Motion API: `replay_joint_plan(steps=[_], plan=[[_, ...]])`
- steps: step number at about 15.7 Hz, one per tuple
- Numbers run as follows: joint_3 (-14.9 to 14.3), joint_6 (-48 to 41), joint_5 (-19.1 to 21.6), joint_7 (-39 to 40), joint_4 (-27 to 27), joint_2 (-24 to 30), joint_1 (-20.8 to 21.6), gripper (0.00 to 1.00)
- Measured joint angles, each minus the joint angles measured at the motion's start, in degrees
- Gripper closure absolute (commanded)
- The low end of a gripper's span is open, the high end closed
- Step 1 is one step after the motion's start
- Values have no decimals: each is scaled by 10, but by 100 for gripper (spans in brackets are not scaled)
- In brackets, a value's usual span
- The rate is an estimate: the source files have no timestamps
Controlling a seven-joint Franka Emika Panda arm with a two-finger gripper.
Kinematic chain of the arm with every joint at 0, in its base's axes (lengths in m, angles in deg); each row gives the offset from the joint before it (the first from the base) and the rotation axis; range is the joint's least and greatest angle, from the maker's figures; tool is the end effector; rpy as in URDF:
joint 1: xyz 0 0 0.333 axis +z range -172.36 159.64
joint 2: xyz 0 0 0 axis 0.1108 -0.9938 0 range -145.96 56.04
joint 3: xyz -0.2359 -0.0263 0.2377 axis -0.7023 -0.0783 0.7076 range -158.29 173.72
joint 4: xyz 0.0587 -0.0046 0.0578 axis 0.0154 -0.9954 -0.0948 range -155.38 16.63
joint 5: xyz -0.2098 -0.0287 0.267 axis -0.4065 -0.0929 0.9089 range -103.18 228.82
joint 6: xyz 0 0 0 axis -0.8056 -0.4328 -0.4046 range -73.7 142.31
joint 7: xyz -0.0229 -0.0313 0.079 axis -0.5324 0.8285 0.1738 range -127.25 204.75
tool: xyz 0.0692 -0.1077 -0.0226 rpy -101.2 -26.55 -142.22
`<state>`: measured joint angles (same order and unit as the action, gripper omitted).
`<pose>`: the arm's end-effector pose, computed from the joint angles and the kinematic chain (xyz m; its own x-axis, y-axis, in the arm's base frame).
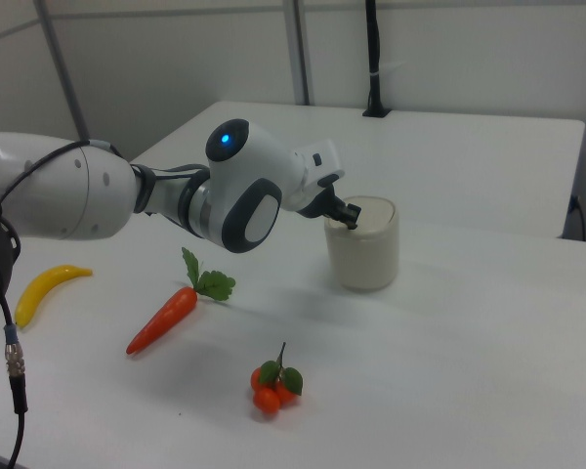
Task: Close garbage bin
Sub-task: 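Lift the gripper away from the closed bin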
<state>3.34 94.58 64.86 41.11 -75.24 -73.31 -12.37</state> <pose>0.6948 -0.1190 0.4377 0.7242 -0.0941 0.6831 -0.1612 -0.9863 0.0350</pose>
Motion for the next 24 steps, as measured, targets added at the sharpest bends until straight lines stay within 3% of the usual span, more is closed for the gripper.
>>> replay_joint_plan(steps=[9, 14, 17, 18, 19, 20, 22, 23, 24], plan=[[0, -15, 0, 0, 4, 23, -7, 100], [2, -150, 0, 0, 10, 80, -5, 100], [6, -297, 0, 0, 28, 119, -4, 93], [9, -353, 1, 0, 40, 130, -4, 87], [13, -408, 2, 0, 54, 139, -4, 72], [15, -461, 4, 0, 68, 146, -4, 56], [18, -549, 10, 0, 92, 159, -4, 13], [18, -582, 17, 0, 100, 166, -3, 0], [18, -610, 23, 0, 104, 174, -2, 0]])
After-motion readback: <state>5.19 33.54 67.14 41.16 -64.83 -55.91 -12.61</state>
